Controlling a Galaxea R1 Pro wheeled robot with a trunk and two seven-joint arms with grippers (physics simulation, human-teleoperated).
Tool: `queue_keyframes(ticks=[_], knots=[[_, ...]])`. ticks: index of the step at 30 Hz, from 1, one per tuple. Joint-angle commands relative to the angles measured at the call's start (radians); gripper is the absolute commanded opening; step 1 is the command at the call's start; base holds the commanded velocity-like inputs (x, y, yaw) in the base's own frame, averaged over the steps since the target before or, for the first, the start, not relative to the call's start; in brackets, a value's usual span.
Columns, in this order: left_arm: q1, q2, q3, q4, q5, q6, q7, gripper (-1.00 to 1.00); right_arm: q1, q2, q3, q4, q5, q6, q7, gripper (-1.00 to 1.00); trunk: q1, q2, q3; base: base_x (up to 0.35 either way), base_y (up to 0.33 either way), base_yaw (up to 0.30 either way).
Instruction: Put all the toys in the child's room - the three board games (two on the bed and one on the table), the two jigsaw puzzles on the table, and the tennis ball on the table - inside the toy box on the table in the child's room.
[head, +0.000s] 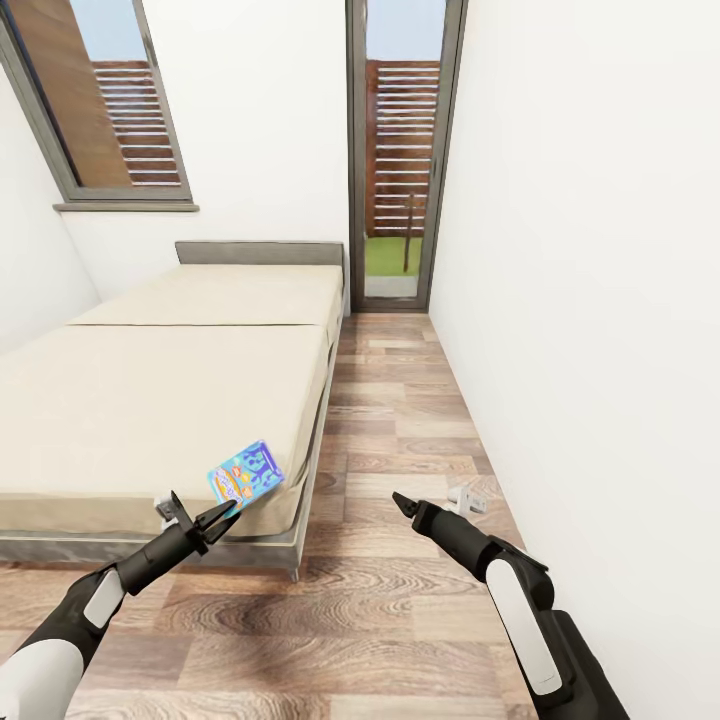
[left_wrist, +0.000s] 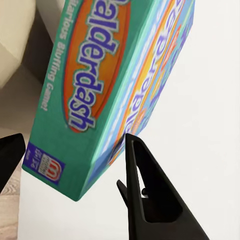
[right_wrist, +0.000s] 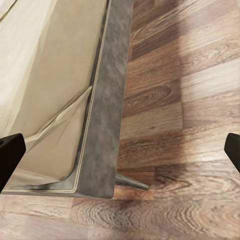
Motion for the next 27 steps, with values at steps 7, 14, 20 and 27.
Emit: queue_keyframes(ticks=[7, 14, 20, 27], knots=[[0.0, 0.0, 0.004, 0.001, -0.01, -0.01, 0.052, -1.0, 0.0, 0.0, -0.001, -0.001, 0.001, 0.005, 0.003, 1.0, 0.0, 0.0, -0.001, 0.0, 0.0, 0.0], [0.0, 0.0, 0.003, 0.001, -0.01, -0.01, 0.053, -1.0, 0.0, 0.0, -0.002, -0.001, 0.001, 0.005, 0.003, 1.0, 0.0, 0.0, -0.001, 0.0, 0.0, 0.0], [0.0, 0.001, 0.004, 0.001, -0.01, -0.01, 0.052, -1.0, 0.0, 0.0, -0.001, -0.001, 0.001, 0.005, 0.003, 1.0, 0.0, 0.0, -0.001, 0.0, 0.0, 0.0], [-0.001, 0.0, 0.003, 0.001, -0.01, -0.009, 0.053, -1.0, 0.0, 0.0, -0.001, -0.001, 0.001, 0.005, 0.003, 1.0, -0.001, 0.001, 0.011, 0.0, 0.0, 0.0]])
